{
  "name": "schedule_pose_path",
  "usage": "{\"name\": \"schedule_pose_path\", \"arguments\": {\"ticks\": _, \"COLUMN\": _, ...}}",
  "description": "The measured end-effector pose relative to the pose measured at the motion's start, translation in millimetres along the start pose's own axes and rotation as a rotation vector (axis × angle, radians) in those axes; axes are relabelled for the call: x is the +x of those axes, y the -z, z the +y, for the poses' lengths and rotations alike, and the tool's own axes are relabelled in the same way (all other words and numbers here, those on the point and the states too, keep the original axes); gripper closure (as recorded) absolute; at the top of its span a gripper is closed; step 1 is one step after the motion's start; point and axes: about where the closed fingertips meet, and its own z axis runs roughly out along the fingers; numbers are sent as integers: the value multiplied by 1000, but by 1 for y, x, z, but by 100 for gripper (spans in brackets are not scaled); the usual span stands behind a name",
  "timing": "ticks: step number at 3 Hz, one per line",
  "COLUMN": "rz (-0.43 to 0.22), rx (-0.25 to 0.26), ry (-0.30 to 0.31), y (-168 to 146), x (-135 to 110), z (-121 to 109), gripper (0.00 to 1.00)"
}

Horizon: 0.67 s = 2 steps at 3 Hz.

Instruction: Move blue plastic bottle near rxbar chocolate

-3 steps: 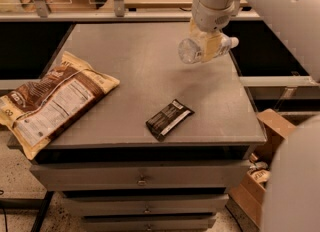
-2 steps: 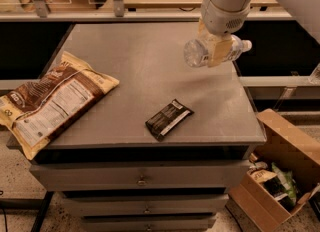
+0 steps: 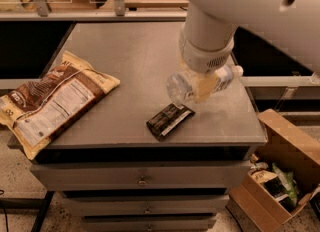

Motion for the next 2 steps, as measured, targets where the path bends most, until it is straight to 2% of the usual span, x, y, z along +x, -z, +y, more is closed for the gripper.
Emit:
{"name": "schedule_pose_path", "arguments": {"ticks": 1, "rz": 9, "rx": -35, "ry": 21, "y": -12, "x": -6, "z": 14, "gripper": 100}}
{"name": "schedule_pose_path", "arguments": {"ticks": 2, "rz": -10, "rx": -4, "ry": 65, "y": -6, "x": -24, "z": 9, "gripper": 100}}
